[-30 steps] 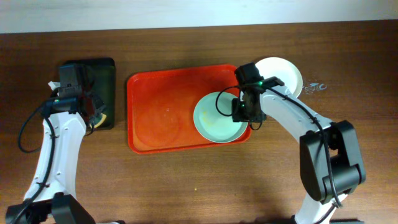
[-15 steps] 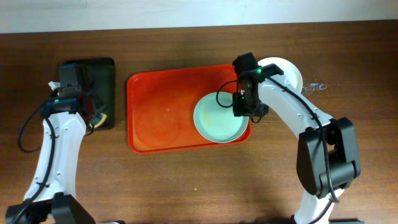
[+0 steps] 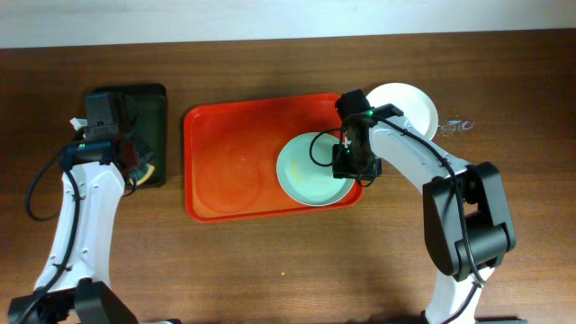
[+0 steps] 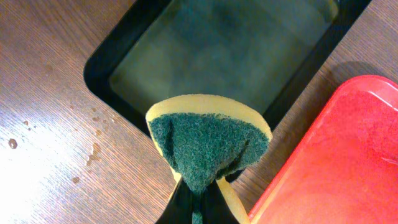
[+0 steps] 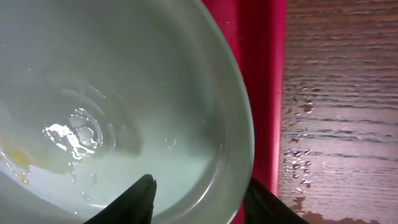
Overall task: Clean dirty plates on tray and stack at the side
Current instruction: 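Grasp the remaining blue plate rim with the right gripper and drag it left, then scrub the blue plate with the left-held sponge while the right gripper holds it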
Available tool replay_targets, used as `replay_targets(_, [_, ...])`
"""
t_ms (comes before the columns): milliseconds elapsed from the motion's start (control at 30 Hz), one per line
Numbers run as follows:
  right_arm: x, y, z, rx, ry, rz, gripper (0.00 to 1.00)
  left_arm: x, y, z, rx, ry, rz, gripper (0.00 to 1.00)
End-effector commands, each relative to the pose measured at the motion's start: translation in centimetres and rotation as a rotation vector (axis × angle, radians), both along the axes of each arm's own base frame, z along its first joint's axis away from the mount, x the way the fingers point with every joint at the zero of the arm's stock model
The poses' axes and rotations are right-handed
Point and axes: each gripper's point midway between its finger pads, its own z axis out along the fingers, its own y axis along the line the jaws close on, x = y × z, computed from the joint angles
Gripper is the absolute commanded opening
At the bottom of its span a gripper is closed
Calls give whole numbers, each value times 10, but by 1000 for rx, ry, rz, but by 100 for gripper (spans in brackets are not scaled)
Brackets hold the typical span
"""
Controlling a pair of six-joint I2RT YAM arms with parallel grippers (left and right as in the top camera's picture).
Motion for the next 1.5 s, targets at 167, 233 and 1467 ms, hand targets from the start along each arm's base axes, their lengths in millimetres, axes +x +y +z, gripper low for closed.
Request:
replay_targets(167, [13, 51, -3, 39, -123, 72, 56, -1, 0, -4, -13, 5, 10, 0])
replay_targets(233, [22, 34, -3, 30, -128, 26, 55, -1, 0, -4, -14, 6, 10, 0])
replay_targets(1467, [33, 124, -76, 235, -171, 142, 4, 91, 56, -142, -123, -134, -53, 0])
